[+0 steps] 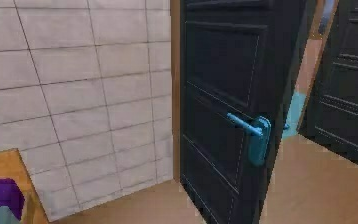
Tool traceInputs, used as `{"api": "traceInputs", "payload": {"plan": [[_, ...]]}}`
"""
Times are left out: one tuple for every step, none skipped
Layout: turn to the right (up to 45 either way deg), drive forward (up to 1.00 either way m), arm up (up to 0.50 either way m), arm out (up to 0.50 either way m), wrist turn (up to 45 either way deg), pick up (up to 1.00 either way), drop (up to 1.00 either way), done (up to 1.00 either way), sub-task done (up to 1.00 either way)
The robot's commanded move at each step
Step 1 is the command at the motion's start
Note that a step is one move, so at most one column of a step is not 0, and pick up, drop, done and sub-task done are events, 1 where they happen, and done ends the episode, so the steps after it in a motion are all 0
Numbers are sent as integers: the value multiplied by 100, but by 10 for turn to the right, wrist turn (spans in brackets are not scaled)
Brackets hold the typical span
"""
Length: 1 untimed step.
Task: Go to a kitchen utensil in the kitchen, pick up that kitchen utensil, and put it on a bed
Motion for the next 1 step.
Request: {"api": "traceInputs", "payload": {"plan": [[450,0,0,0,0,0,0,0,0]]}}
